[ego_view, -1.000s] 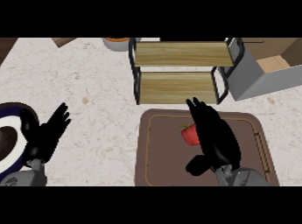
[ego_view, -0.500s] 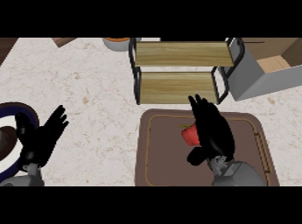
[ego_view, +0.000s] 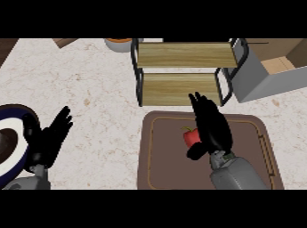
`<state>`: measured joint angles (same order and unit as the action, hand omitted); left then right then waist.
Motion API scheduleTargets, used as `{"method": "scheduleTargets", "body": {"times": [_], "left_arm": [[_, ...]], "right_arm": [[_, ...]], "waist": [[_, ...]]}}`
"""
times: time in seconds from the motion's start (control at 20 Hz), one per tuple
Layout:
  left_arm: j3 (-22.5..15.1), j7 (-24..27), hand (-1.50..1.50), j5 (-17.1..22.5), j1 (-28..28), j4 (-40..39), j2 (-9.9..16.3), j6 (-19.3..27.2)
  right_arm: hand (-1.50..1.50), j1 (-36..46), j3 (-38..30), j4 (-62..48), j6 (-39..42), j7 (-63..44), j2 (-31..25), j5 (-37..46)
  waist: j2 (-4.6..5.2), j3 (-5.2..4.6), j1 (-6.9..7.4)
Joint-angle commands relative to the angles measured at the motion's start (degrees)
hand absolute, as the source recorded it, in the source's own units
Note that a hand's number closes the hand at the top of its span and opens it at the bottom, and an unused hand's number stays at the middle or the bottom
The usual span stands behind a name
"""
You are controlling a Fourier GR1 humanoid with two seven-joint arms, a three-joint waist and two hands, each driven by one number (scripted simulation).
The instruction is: Pick the bell pepper from the tray and place it in the tiered shelf
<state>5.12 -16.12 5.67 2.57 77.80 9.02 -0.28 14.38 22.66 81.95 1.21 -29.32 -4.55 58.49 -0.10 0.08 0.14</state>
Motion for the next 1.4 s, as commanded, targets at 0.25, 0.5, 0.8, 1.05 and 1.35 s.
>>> {"method": "scheduleTargets", "body": {"times": [0.25, 0.5, 0.8, 1.05, 1.35], "left_arm": [[0.2, -0.5, 0.0, 0.7, -2.1, 1.4, 0.4, -2.3], [1.0, 2.9, 0.0, -1.3, 3.7, -6.5, -0.6, -0.6], [2.0, 1.9, 0.0, -0.2, 0.3, -4.5, 0.8, -2.5], [0.9, 0.6, 0.0, 0.5, -0.1, -1.6, 0.5, -3.5], [0.9, -0.3, 0.0, -0.1, 0.3, -1.5, 0.0, -2.3]], "right_arm": [[1.5, 0.4, 2.9, -9.5, 6.5, 7.1, -1.4, 2.4], [1.5, 2.9, 1.5, -13.1, 2.2, 12.8, 2.1, 1.7], [1.5, -1.5, 3.7, -3.1, 2.0, 15.0, 2.5, 2.7], [1.5, 2.3, 16.5, -3.3, 2.1, -6.4, 4.5, -13.4], [1.5, 9.4, 27.9, 8.9, -9.9, -22.1, 4.5, -17.7]], "waist": [[0.17, -0.07, 0.9], [0.24, -0.08, -0.01], [0.1, -0.09, -0.18], [0.2, -0.07, 1.38], [-0.04, -0.1, 0.82]]}}
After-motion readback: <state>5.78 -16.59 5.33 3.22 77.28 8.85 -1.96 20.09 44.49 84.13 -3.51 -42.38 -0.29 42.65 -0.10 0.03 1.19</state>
